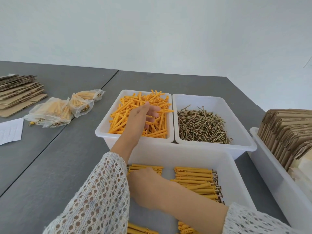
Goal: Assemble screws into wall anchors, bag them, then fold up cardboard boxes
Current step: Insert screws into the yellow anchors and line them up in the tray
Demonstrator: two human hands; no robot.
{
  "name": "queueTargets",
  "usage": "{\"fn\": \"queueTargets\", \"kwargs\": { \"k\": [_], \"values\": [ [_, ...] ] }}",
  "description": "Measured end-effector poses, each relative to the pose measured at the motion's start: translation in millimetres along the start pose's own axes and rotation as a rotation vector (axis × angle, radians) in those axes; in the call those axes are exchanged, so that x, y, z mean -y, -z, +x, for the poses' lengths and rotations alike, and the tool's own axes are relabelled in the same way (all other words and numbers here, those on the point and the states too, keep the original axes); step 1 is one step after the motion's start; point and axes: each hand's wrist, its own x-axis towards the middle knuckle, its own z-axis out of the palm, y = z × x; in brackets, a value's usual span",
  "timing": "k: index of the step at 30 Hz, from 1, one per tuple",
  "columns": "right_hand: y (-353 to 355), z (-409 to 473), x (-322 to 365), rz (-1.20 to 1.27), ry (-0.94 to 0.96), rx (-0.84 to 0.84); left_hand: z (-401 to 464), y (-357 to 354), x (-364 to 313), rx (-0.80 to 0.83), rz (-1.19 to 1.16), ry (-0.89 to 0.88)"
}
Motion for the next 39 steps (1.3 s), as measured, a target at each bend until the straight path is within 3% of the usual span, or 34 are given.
{"fn": "queueTargets", "kwargs": {
  "k": [6, 12, 13, 15, 17, 19, 20, 23, 26, 32, 39],
  "values": [
    [1, 0, -3, 0.048, -0.061, 0.006, -2, -5, 3, -0.056, 0.058, -0.057],
    [46, -34, -32, 0.42, -0.176, 0.159, -6, -13, 14, -0.088, 0.672, -0.167],
    [58, -45, -45, 0.534, -0.214, 0.114, -6, -14, 14, -0.057, 0.783, -0.15],
    [72, -64, -74, 0.715, -0.334, -0.159, -5, -17, 14, 0.036, 0.977, -0.079],
    [68, -70, -106, 0.648, -0.578, -0.543, -5, -19, 11, 0.142, 1.126, 0.002],
    [51, -69, -136, 0.461, -0.845, -0.715, -5, -19, 9, 0.207, 1.178, 0.055],
    [42, -68, -150, 0.421, -0.939, -0.648, -5, -20, 8, 0.224, 1.18, 0.07],
    [26, -66, -176, 0.453, -1.099, -0.227, -4, -20, 8, 0.222, 1.16, 0.07],
    [28, -58, -183, 0.442, -1.12, -0.064, -5, -18, 11, 0.162, 1.101, -0.028],
    [24, -53, -189, 0.468, -1.149, -0.069, -9, -18, 16, 0.038, 0.851, -0.226],
    [18, -47, -198, 0.392, -1.159, -0.145, -9, -19, 21, -0.023, 0.808, -0.315]
  ]
}}
